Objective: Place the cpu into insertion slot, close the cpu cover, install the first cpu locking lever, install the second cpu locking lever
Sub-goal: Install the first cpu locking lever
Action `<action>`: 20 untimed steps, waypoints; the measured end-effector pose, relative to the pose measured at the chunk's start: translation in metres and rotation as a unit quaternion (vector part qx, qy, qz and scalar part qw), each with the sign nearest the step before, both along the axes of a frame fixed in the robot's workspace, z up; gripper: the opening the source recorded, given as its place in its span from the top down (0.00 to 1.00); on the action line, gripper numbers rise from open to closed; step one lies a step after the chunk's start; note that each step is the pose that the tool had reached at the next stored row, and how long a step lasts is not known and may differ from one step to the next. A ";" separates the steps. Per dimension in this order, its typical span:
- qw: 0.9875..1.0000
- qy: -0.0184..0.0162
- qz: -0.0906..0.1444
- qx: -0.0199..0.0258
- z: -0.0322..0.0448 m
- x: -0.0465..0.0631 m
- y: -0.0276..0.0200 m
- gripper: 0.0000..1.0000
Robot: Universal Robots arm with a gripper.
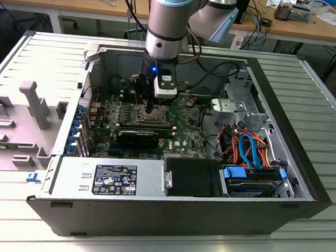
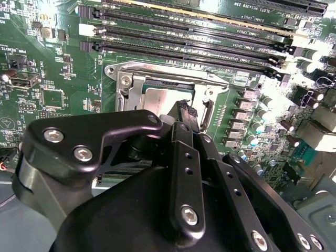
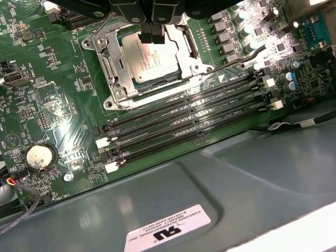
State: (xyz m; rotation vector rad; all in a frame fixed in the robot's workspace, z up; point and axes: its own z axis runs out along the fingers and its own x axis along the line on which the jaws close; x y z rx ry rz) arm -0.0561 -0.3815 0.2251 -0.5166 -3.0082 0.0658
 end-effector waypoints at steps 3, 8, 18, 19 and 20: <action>1.000 0.000 0.003 0.000 0.0000 0.000 0.0000 0.89; 1.000 0.000 0.007 0.000 0.0000 0.000 0.0000 0.89; 1.000 0.000 0.025 0.000 0.0000 0.000 0.0000 0.89; 0.999 0.000 0.033 0.000 0.0000 0.000 0.0000 0.89; 0.999 0.000 0.041 0.000 0.0000 0.000 0.0000 0.89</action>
